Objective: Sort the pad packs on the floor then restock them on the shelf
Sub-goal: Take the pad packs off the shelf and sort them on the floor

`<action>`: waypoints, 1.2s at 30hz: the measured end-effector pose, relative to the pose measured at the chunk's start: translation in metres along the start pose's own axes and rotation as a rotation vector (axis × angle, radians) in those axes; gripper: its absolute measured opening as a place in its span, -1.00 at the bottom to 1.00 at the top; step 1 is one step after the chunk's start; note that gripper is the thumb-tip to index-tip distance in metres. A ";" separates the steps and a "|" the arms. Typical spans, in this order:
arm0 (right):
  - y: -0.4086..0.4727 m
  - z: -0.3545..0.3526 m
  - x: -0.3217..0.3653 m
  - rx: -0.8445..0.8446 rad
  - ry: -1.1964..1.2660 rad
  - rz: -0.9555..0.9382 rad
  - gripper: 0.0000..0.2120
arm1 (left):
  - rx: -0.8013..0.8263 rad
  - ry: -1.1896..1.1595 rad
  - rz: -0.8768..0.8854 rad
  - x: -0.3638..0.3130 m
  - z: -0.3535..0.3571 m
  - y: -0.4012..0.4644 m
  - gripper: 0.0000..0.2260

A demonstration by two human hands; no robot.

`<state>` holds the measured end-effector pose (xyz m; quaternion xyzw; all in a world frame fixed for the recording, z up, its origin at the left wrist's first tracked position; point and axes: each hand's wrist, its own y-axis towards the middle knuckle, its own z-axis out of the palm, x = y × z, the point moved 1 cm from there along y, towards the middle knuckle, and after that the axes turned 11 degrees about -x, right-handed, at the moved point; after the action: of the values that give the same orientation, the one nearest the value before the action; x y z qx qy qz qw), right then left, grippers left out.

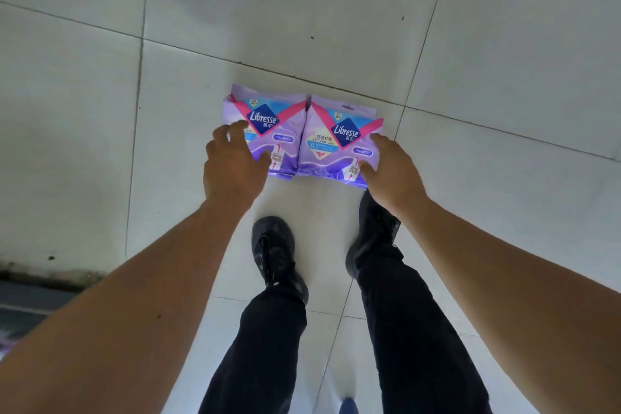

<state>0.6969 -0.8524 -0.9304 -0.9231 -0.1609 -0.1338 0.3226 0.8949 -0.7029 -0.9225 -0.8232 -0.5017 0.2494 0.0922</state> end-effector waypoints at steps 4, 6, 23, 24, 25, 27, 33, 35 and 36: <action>-0.051 -0.059 0.060 0.017 -0.166 -0.227 -0.53 | 0.058 0.023 0.076 -0.036 -0.068 -0.044 -0.60; -0.078 -0.088 0.092 -0.014 -0.225 -0.321 -0.55 | 0.053 0.027 0.106 -0.050 -0.108 -0.064 -0.62; -0.303 -0.146 0.323 -0.161 -0.317 -1.230 -0.61 | -0.481 -0.057 -0.285 0.051 -0.363 -0.265 -0.67; -0.318 -0.141 0.333 -0.149 -0.314 -1.266 -0.61 | -0.512 -0.068 -0.329 0.064 -0.372 -0.281 -0.67; -0.335 -0.135 0.342 -0.126 -0.309 -1.293 -0.61 | -0.541 -0.077 -0.373 0.076 -0.379 -0.298 -0.67; -0.368 -0.122 0.360 -0.087 -0.283 -1.357 -0.61 | -0.596 -0.087 -0.458 0.104 -0.393 -0.330 -0.67; -0.465 -0.060 0.404 0.017 -0.218 -1.611 -0.62 | -0.777 -0.168 -0.723 0.194 -0.415 -0.419 -0.69; -0.497 -0.033 0.414 0.051 -0.211 -1.666 -0.62 | -0.816 -0.183 -0.802 0.225 -0.417 -0.447 -0.70; -0.513 -0.019 0.419 0.071 -0.202 -1.685 -0.62 | -0.833 -0.193 -0.831 0.242 -0.417 -0.460 -0.70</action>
<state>0.8795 -0.3967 -0.4855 -0.4917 -0.8268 -0.2412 0.1279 0.8363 -0.2300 -0.4562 -0.4984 -0.8434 0.0485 -0.1949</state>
